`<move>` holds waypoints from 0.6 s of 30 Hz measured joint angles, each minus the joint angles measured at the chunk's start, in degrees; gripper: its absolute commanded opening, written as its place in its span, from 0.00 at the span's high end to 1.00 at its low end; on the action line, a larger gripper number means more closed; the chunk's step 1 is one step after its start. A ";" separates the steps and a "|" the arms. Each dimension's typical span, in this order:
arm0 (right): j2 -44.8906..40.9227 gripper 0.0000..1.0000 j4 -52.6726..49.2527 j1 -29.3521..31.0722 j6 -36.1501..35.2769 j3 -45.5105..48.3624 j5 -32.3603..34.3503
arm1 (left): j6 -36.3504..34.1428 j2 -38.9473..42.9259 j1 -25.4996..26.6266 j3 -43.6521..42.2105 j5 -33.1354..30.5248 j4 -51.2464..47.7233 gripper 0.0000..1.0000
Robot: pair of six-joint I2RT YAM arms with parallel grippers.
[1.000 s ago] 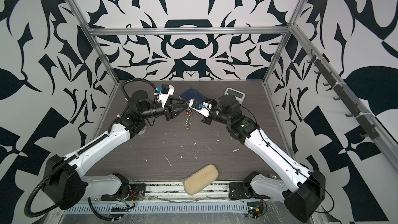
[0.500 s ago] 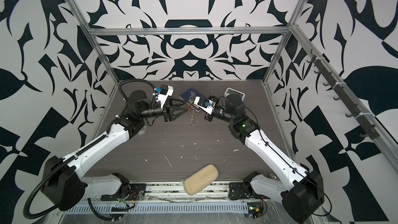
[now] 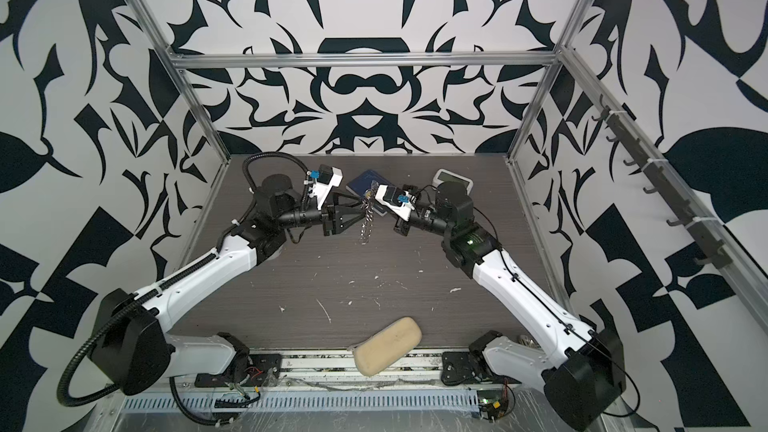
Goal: Remove the keys from the keyring
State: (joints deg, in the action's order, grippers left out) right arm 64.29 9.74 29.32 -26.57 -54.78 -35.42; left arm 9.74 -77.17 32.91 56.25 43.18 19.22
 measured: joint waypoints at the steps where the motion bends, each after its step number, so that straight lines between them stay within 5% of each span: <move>1: 0.00 1.00 0.33 0.00 0.44 0.00 -0.11 | 0.22 -0.28 0.15 0.00 0.11 0.28 0.52; 6: 0.00 1.00 1.51 0.00 1.95 0.00 -1.05 | 1.27 -1.57 0.46 0.00 -0.11 1.33 0.64; 11: 0.00 1.00 1.68 0.00 2.27 0.00 -1.25 | 0.44 -1.60 0.48 0.00 -1.73 1.55 0.66; 18: -0.13 1.00 1.49 0.00 2.49 0.00 -1.18 | -2.86 -0.50 0.48 0.20 -4.26 -1.88 0.92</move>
State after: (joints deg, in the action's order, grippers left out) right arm 64.16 11.22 29.32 -24.08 -54.78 -36.60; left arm 6.87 -77.67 33.39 56.45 38.92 17.34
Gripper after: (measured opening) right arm 0.043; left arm 0.121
